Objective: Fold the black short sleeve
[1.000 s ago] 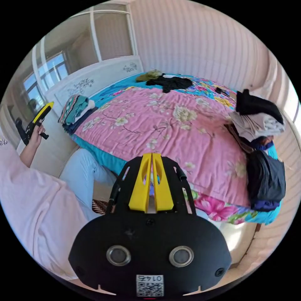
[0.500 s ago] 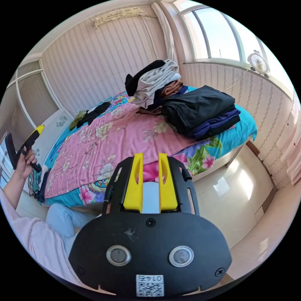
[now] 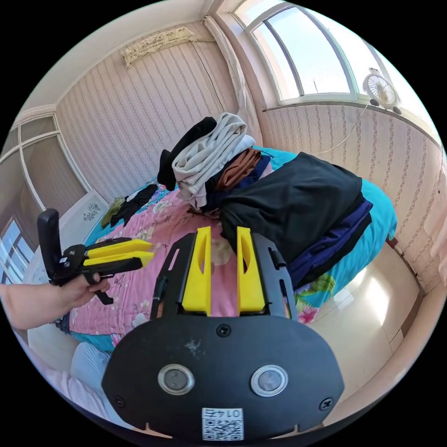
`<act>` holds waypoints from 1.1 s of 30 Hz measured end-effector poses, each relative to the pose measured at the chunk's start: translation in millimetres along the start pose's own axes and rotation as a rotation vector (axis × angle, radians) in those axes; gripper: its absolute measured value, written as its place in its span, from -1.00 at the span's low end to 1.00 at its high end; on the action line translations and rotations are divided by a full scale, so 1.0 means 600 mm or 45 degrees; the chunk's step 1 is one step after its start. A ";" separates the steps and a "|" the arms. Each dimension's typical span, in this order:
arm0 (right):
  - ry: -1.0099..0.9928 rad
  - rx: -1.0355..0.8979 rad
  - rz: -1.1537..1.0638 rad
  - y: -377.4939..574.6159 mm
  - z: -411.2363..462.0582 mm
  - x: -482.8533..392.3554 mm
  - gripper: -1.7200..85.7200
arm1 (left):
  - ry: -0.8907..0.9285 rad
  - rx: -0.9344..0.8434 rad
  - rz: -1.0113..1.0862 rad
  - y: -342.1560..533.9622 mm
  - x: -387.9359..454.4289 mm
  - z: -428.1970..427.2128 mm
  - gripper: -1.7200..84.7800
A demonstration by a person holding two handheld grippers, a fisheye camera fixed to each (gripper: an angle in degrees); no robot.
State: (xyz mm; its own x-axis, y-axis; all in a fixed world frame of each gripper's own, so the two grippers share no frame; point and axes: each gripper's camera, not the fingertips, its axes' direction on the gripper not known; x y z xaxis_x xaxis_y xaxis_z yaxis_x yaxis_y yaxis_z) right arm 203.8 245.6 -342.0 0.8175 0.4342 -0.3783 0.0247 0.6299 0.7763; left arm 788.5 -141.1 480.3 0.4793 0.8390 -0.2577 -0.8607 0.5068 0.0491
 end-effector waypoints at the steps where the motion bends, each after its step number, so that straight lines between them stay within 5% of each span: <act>1: 0.005 -0.015 0.008 -0.012 0.010 0.019 -0.76 | 0.005 -0.007 -0.015 -0.009 -0.001 0.013 -0.80; 7: 0.087 -0.278 -0.056 -0.029 0.100 0.096 -0.78 | 0.056 -0.105 -0.142 -0.087 -0.011 0.120 -0.76; 14: 0.048 0.041 0.141 -0.001 -0.031 0.228 -0.93 | 0.085 -0.168 0.015 -0.135 0.025 0.186 -0.72; 20: 0.088 0.064 0.263 0.087 -0.096 0.307 -0.94 | 0.069 -0.193 -0.107 -0.138 0.016 0.213 -0.75; 26: -0.021 0.064 0.276 0.135 -0.126 0.323 -0.95 | 0.194 -0.094 -0.170 -0.117 -0.008 0.143 -0.96; 33: -0.203 0.188 0.198 0.140 -0.209 0.285 -0.96 | 0.348 0.168 -0.168 -0.017 -0.027 -0.061 -0.98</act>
State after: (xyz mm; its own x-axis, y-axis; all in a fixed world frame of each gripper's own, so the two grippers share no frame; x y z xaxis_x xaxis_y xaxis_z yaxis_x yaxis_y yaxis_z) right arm 273.6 453.5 -404.7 0.8982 0.4038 -0.1736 -0.0343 0.4581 0.8883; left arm 783.2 -167.4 448.5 0.5060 0.6890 -0.5189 -0.7558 0.6441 0.1181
